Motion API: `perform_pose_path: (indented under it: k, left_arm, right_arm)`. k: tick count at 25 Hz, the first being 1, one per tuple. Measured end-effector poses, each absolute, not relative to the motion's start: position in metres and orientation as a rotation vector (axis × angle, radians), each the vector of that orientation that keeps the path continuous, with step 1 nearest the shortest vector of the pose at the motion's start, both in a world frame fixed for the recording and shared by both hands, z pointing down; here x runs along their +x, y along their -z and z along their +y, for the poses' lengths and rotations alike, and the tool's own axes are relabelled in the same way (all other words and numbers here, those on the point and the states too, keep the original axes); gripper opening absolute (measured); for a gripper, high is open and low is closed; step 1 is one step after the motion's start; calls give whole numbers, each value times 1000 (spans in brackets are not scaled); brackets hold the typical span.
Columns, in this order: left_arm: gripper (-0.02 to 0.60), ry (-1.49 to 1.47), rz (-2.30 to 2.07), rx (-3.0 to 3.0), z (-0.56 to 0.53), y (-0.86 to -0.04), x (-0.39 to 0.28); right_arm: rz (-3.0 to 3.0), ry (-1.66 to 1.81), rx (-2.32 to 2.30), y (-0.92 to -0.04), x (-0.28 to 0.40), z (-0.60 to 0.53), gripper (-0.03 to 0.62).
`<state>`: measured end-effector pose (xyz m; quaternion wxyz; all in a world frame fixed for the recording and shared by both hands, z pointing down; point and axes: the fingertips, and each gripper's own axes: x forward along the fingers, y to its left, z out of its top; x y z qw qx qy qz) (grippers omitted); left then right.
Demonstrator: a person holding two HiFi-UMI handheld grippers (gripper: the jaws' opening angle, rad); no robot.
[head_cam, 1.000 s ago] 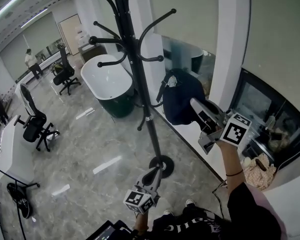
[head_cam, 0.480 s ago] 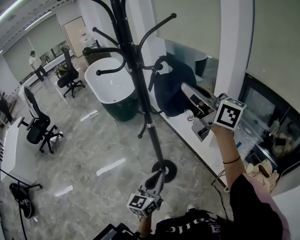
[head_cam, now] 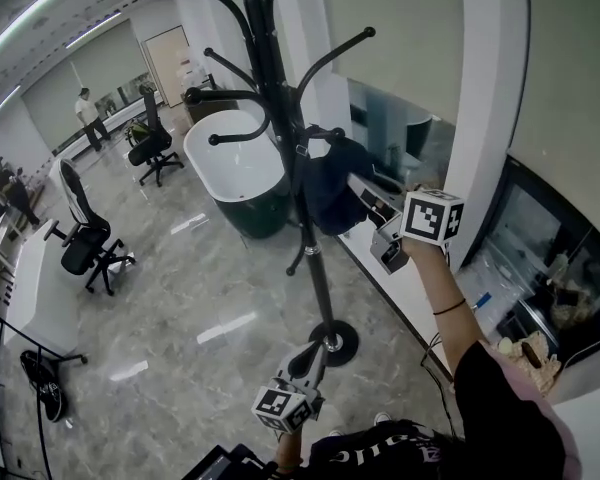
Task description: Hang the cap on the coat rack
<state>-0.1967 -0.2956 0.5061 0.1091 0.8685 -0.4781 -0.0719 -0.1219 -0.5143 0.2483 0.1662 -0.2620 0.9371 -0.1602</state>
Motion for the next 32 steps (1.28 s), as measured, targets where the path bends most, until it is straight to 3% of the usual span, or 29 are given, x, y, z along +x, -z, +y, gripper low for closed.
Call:
perform_pose_path:
  k: [13, 17, 19, 23, 32]
  left_arm:
    - [5, 217, -1464, 2518, -293, -512, -219]
    - [5, 207, -1454, 2522, -288, -511, -219]
    - [5, 205, -1453, 2520, -286, -511, -218]
    - [5, 206, -1448, 2524, -277, -514, -221]
    - [5, 193, -1415, 2536, -252, -516, -226]
  right_arm:
    - [2689, 352, -817, -268, -150, -531, 82]
    - [2720, 249, -825, -266, -145, -517, 219]
    - [2754, 191, -863, -270, -140, -511, 247]
    - [2801, 111, -940, -287, -131, -491, 249]
    - [2802, 286, -936, -356, -138, -429, 247]
